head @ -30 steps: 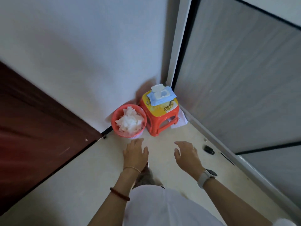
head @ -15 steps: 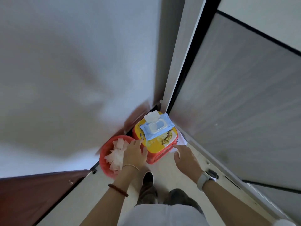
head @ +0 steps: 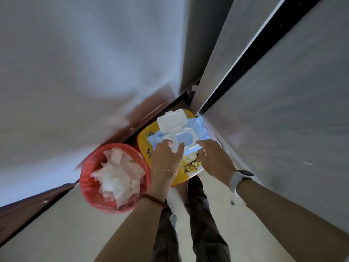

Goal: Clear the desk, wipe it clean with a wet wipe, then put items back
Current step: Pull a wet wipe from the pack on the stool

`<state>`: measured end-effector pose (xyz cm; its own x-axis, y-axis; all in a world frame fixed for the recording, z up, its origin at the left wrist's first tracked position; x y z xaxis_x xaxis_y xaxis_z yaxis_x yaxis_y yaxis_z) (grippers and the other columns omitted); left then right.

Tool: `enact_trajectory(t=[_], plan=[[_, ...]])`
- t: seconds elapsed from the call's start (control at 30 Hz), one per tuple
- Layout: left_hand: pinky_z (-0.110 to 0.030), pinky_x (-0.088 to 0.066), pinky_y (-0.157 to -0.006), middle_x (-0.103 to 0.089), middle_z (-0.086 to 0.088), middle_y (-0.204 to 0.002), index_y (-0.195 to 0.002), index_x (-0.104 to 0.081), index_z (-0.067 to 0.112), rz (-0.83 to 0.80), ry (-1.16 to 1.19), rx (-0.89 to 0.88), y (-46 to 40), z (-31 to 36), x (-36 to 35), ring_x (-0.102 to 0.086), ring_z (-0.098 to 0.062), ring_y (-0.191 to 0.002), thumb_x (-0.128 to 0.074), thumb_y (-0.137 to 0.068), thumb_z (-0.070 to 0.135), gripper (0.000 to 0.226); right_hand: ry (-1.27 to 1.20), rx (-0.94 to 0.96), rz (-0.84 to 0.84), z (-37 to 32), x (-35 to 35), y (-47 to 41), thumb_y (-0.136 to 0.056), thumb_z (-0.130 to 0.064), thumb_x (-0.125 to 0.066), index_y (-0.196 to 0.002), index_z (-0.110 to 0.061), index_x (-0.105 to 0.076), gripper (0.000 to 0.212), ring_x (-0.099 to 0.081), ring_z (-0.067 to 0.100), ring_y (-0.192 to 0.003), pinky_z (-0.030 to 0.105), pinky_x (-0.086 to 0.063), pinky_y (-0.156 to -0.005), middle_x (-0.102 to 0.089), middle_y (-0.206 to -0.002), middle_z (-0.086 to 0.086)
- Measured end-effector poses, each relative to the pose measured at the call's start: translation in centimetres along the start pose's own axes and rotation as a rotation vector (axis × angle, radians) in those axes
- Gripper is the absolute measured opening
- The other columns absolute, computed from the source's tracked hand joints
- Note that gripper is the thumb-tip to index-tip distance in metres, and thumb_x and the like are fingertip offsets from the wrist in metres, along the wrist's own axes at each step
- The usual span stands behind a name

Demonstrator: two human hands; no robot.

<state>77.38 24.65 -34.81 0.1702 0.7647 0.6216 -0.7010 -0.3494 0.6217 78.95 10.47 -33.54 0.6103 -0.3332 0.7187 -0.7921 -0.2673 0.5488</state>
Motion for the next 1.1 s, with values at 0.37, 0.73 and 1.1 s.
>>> enact_trajectory(t=[0.37,0.73,1.1], plan=[[-0.028,-0.013,-0.050,-0.044,-0.008,-0.065,-0.049,-0.031,0.021,0.238,0.073,0.130,-4.5,-4.9,-1.4,-0.040,-0.024,-0.064,-0.056,-0.082,0.017,0.042,0.175,0.309,0.191,0.0,-5.2,-7.5,-0.077,-0.009,-0.066,-0.087,-0.010,-0.067,0.010,-0.056,0.037,-0.076,0.041,-0.045,-0.059,-0.062,-0.081,0.016],[-0.022,-0.021,-0.053,-0.047,-0.011,-0.082,-0.053,-0.033,0.023,0.225,0.139,0.087,-5.8,-5.4,-2.6,-0.040,-0.020,-0.064,-0.055,-0.083,0.013,0.038,0.430,0.481,0.268,0.8,-6.8,-9.2,-0.073,-0.010,-0.072,-0.075,-0.013,-0.065,0.008,-0.055,0.027,-0.062,0.030,-0.038,-0.051,-0.060,-0.066,0.004],[-0.024,-0.019,-0.053,-0.043,-0.009,-0.082,-0.052,-0.031,0.021,0.219,0.091,0.089,-6.3,-5.6,-3.0,-0.039,-0.021,-0.066,-0.055,-0.083,0.013,0.040,0.481,0.499,0.262,1.4,-7.6,-10.5,-0.070,-0.007,-0.073,-0.067,-0.011,-0.057,0.016,-0.052,0.027,-0.060,0.032,-0.037,-0.051,-0.055,-0.067,0.006]])
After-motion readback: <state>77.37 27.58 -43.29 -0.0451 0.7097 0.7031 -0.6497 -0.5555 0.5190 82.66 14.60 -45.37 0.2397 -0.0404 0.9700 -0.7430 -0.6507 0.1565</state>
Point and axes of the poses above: each hand's wrist, its own y-axis away from the middle knuckle, its own x-axis out of the back of the hand, z = x × y, the point moved 2 cm from there along -y, towards the middle knuckle
